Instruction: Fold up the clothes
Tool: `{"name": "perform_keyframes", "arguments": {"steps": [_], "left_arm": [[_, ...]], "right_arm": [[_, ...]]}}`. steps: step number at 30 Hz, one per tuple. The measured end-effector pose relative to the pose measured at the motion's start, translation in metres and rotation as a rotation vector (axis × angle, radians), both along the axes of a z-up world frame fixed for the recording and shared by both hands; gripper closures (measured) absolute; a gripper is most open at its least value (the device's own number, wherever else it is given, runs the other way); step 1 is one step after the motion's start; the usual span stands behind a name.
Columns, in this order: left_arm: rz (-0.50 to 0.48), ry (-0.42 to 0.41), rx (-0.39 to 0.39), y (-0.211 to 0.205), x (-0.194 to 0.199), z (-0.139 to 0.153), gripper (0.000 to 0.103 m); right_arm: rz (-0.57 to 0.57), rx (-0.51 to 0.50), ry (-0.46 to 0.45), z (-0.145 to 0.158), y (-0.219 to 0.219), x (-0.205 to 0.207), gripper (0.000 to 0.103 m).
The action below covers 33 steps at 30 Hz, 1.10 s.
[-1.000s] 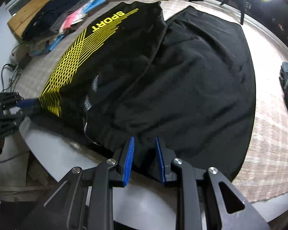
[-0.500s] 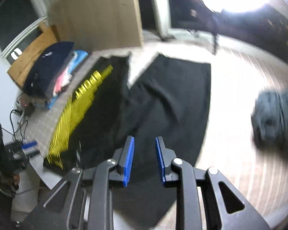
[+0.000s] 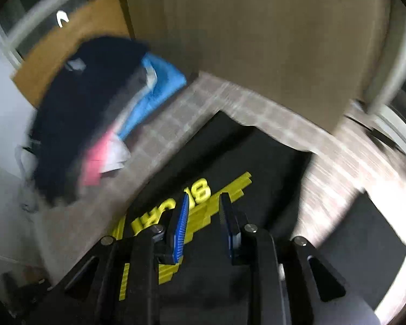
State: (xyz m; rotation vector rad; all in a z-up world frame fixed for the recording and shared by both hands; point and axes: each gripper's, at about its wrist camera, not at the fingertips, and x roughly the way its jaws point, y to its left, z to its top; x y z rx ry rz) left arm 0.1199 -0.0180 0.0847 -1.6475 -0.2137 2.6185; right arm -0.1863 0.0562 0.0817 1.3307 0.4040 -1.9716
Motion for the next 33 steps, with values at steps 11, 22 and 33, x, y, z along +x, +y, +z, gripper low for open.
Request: {"name": "perform_keyframes", "arguments": {"steps": [11, 22, 33], "left_arm": [[0.124, 0.033, 0.036, -0.017, 0.005, 0.001, 0.099], [-0.071, 0.060, 0.086, 0.033, -0.001, 0.011, 0.078], [-0.046, 0.036, 0.008, -0.012, 0.045, 0.017, 0.088]], "right_arm": [[0.019, 0.125, 0.046, -0.042, -0.069, -0.003, 0.101], [0.114, 0.031, -0.065, -0.001, -0.012, 0.046, 0.100], [0.247, -0.121, -0.198, 0.036, 0.084, 0.194, 0.100]]}}
